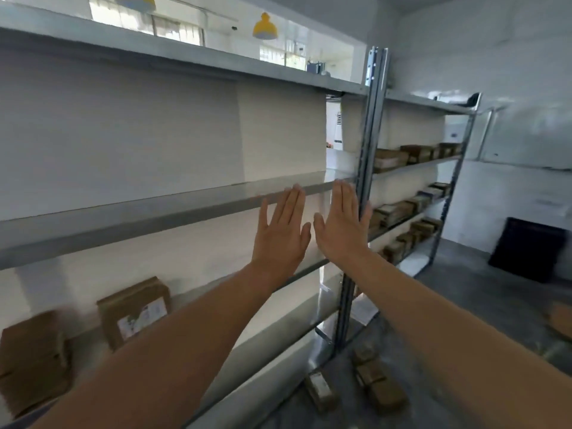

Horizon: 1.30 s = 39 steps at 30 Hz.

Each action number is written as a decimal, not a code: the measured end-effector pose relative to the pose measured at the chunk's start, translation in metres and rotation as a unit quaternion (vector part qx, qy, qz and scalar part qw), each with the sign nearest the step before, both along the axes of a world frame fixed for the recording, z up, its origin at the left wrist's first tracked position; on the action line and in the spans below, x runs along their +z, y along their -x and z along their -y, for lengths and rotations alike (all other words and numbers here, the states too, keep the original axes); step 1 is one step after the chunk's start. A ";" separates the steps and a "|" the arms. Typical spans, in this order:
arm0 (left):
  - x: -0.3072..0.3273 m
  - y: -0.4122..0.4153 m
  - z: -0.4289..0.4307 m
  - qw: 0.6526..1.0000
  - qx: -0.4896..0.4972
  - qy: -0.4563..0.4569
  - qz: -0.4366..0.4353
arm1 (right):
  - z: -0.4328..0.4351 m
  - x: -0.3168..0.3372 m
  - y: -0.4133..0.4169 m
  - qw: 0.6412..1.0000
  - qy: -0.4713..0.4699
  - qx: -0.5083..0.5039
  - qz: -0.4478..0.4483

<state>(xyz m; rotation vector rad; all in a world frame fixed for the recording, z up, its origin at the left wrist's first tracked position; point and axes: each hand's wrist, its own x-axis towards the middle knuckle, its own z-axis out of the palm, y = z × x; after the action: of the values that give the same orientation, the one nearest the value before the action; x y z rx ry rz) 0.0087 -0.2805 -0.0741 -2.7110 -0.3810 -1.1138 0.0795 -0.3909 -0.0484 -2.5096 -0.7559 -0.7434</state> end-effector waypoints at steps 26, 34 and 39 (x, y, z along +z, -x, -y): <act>-0.157 -0.118 -0.083 0.966 -0.160 0.156 -0.134 | -0.047 -0.153 -0.075 0.968 0.117 -0.153 -0.161; -0.155 -0.151 -0.076 0.938 -0.215 0.215 -0.164 | -0.025 -0.151 -0.091 0.953 0.100 -0.221 -0.183; -0.162 -0.163 -0.063 0.931 -0.245 0.198 -0.184 | -0.002 -0.166 -0.104 0.934 0.064 -0.264 -0.233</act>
<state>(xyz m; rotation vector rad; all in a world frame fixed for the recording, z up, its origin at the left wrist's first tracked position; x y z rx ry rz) 0.1713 -0.2173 -0.2359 -3.4070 0.1656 -0.6289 0.1834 -0.3892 -0.2140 -2.8744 0.0450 -0.2213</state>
